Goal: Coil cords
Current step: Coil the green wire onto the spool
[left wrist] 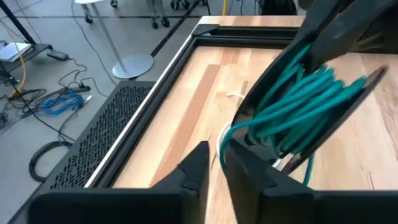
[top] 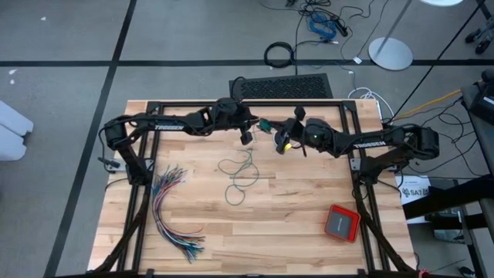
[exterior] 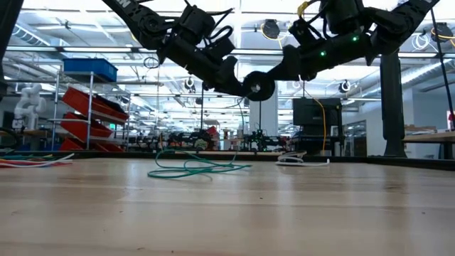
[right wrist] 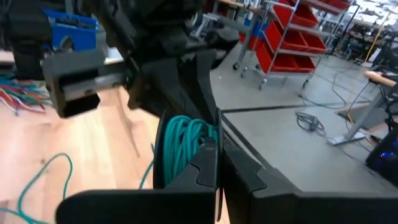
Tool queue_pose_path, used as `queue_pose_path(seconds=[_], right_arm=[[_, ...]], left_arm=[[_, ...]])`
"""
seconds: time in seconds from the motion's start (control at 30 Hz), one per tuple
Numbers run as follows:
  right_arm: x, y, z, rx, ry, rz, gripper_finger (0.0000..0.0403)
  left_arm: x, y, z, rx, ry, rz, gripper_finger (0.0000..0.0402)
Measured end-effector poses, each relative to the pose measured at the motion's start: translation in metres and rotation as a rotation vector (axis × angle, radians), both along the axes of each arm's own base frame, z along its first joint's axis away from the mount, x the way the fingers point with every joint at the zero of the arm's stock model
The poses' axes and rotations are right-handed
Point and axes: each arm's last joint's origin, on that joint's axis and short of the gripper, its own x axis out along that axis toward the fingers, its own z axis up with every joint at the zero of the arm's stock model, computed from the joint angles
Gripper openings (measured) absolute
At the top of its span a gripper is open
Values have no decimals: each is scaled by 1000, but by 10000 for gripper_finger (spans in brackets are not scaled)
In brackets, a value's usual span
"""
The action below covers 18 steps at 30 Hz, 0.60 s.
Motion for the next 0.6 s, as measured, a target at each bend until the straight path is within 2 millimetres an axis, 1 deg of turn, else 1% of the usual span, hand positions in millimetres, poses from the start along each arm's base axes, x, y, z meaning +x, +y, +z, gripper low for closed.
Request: queue_pose_path(seconds=[0.1, 0.2, 0.37, 0.6], right_arm=[[0, 0, 3, -3, -32, -2, 0], [0, -1, 7, -18, -67, -14, 0], [-1, -5, 10, -42, -97, -49, 0], [-2, -8, 15, -71, -137, -61, 0]], left_arm=[[-1, 3, 0, -3, -1, -23, 84], [-3, 6, 0, -10, -1, -29, 100], [-9, 12, -8, -17, -36, -15, 105], [-24, 10, -27, -3, -193, 1, 105]])
